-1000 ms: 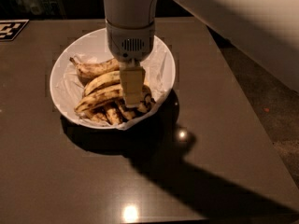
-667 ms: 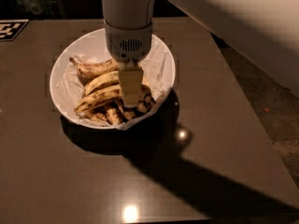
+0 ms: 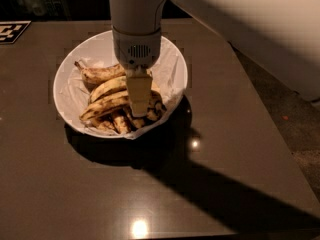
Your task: Pick banana from white bowl
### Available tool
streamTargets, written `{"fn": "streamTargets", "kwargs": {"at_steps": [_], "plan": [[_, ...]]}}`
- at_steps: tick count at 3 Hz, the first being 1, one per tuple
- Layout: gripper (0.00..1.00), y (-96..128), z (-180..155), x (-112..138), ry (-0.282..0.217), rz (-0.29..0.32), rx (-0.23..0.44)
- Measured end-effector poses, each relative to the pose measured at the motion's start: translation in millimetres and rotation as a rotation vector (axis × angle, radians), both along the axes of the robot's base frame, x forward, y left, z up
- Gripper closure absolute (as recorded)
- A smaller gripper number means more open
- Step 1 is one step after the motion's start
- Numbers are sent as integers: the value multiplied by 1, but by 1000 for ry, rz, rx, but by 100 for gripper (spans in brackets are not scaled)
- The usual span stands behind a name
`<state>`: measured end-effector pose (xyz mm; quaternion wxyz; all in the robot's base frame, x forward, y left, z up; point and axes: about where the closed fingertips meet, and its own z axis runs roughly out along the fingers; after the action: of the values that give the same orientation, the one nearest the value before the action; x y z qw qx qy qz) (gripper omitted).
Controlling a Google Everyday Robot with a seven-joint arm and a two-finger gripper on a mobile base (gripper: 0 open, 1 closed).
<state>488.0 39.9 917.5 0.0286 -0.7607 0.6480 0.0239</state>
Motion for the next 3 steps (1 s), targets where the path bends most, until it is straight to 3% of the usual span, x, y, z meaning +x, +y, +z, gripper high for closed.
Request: {"fn": "streamTargets", "kwargs": {"at_steps": [2, 3], "plan": [[38, -6, -22, 6, 60, -22, 5], [56, -9, -25, 7, 71, -27, 10]]}}
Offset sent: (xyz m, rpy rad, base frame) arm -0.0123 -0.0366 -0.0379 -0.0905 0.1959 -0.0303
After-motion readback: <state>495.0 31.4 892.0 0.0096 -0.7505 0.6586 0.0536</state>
